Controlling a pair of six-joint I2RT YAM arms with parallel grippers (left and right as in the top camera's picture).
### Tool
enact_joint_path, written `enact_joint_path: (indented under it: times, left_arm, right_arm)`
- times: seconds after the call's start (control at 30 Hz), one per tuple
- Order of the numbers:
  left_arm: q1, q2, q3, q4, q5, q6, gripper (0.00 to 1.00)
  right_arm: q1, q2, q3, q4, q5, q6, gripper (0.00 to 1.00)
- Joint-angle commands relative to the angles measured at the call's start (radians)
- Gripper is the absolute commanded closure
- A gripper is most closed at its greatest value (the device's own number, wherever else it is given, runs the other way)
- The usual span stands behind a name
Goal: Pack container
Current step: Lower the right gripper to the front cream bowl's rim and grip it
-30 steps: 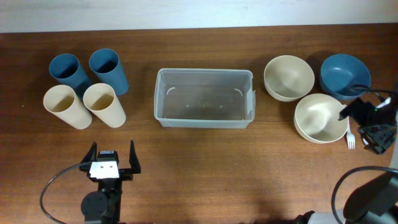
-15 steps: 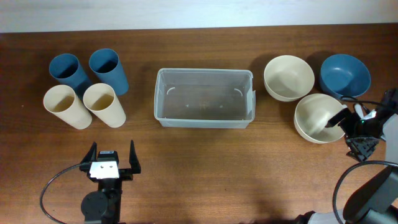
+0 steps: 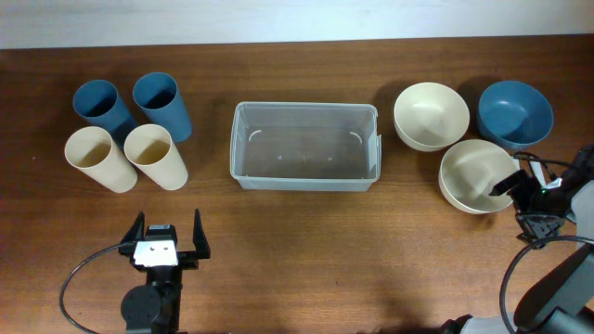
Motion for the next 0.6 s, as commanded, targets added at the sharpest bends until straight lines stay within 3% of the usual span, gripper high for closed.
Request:
enact_joint_path:
  times: [0.0,0.57]
  left_arm:
    - [0.003,-0.007,-0.002,-0.006,0.005,0.008,0.00]
    - [0.003,-0.007,-0.002,-0.006,0.005,0.008,0.00]
  right_arm:
    - [-0.003,-0.002,-0.008,0.008,-0.008,0.001,0.01]
    - [-0.003,-0.002,-0.035,0.046,-0.006,0.001,0.01]
